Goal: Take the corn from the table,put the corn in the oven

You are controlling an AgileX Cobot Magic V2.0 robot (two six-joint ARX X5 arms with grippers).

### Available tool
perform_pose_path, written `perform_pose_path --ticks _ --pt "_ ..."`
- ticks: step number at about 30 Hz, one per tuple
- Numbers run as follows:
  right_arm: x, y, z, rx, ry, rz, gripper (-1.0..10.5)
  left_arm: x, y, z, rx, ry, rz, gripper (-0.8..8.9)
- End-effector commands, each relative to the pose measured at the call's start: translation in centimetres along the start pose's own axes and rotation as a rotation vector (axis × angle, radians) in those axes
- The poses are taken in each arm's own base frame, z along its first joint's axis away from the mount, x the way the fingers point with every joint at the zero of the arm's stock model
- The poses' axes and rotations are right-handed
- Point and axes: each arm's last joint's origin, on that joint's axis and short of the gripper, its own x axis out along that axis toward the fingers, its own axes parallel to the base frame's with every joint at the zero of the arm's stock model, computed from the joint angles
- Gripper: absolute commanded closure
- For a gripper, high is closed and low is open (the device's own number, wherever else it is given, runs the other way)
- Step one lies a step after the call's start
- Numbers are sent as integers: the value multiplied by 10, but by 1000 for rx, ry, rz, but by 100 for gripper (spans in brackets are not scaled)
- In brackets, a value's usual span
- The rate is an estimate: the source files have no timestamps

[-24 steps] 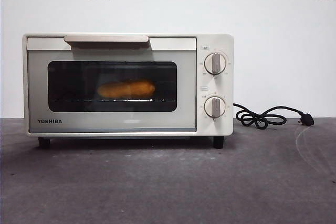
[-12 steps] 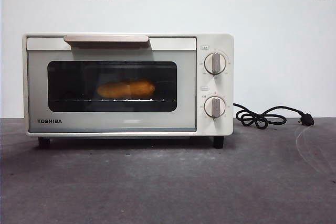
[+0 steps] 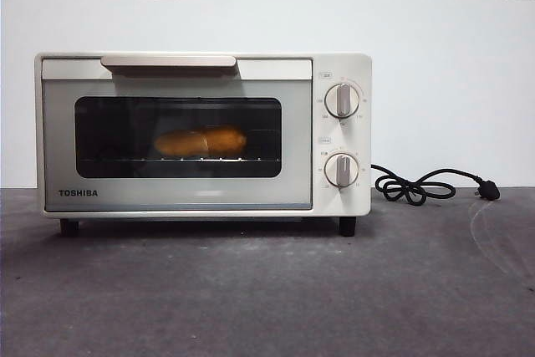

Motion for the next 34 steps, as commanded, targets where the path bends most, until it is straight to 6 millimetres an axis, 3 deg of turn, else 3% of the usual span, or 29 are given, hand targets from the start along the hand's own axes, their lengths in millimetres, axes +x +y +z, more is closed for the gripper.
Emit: perform_pose_path --ticks 1,4,7,10,13,15,19,30,34 --pt "3 -2 0 -2 12 -25 948 -14 0 1 11 -120 18 818" --pt "3 -2 -1 -2 13 -28 948 -46 -4 -3 51 -336 8 817" --pt "3 -2 0 -2 13 -28 948 -92 -11 -13 50 -667 20 817" --pt "3 -2 -1 -2 13 -28 948 -120 -17 -22 82 -890 37 817" --pt "3 -2 -1 -2 13 -28 948 -134 -20 -34 129 -1064 55 817" --pt "3 -2 0 -2 13 -28 948 -133 -20 -43 152 -1146 68 817" --pt "3 -2 -1 -2 13 -28 948 -113 -12 -60 190 -1261 87 817" --pt "3 -2 0 -2 13 -28 948 0 30 -117 219 -1344 57 817" --pt "3 -2 0 -2 13 -28 948 29 39 -133 220 -1318 44 817"
